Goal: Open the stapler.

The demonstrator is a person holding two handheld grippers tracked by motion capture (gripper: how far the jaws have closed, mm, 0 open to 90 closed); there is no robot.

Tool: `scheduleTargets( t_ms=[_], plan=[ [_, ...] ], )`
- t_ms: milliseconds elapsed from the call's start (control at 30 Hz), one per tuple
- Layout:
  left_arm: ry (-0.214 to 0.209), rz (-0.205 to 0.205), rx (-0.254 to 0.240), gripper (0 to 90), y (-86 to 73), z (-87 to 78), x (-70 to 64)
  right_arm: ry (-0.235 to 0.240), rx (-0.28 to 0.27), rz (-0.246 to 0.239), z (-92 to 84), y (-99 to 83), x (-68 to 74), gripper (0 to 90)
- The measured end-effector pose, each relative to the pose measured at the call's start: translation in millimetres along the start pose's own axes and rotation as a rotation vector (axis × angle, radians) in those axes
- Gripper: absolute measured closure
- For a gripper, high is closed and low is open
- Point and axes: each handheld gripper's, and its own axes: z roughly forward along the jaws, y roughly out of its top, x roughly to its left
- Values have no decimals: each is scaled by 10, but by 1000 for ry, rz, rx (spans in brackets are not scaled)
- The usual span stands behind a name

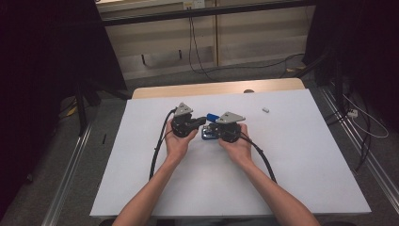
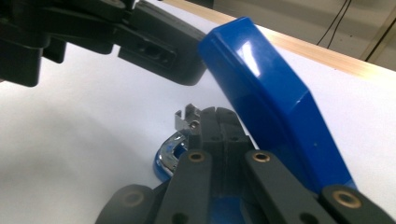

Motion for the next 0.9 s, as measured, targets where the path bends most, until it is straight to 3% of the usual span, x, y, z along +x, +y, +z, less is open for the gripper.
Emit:
scheduleTargets(
  t_ms=[133,300,733,900],
  plan=[
    [-10,-13,8,900,-14,0,18,-7,-1,-6,21,-6,12,900],
    [2,15,46,900,-52,30,43,-11,-3,-3,28,-5,25,900],
    [10,35,93,900,-102,105,20,-11,-3,2,16,3,4,900],
    [8,28,87,900,-107,106,39,-10,-1,2,23,-2,2,900]
  ],
)
